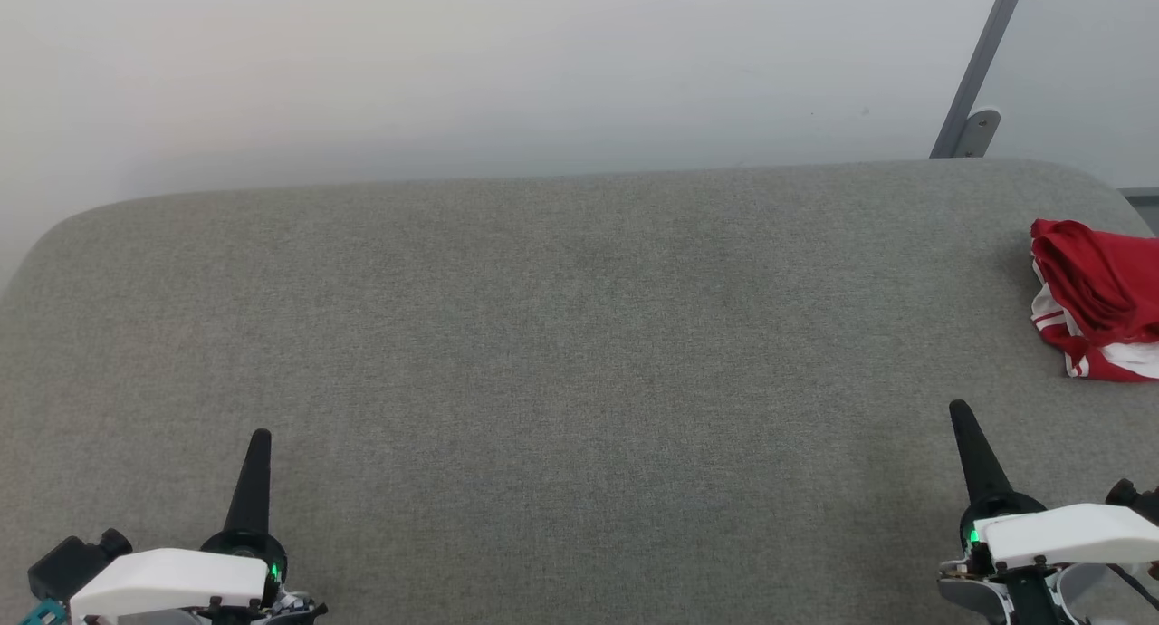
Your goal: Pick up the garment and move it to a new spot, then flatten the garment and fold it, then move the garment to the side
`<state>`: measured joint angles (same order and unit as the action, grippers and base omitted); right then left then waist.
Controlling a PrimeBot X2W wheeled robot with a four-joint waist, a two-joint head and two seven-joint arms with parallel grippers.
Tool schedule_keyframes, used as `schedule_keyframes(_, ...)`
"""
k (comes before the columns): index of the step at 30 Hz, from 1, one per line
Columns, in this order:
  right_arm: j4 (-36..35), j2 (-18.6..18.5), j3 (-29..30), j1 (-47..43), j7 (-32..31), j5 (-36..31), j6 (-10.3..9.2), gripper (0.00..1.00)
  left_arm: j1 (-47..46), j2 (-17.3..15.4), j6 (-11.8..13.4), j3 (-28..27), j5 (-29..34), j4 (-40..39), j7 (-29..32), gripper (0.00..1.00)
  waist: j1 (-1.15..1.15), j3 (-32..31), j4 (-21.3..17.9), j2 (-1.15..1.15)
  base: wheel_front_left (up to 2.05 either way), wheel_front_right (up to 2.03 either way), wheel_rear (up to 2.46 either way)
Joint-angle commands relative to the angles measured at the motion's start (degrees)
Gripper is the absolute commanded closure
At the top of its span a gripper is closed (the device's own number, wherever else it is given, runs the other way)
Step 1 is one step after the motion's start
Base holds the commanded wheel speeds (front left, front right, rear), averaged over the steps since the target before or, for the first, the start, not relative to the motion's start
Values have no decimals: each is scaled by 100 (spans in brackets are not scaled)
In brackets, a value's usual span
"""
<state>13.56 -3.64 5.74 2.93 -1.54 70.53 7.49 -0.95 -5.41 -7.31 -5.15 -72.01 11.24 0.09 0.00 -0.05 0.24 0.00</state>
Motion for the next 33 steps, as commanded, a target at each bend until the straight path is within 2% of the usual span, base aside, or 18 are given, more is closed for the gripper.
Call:
schedule_keyframes(1, -19, 10, 20, 110, -55, 165, 0, 100, -145, -2, -19, -32, -175, -12, 49, 100, 0, 1, -1, 0, 0, 0, 0)
schedule_keyframes(33, 29, 62, 69, 274, -367, 1560, 0, 100, -432, 152, -27, -84, -1482, 196, 445, 100, 0, 15, -15, 0, 0, 0, 0)
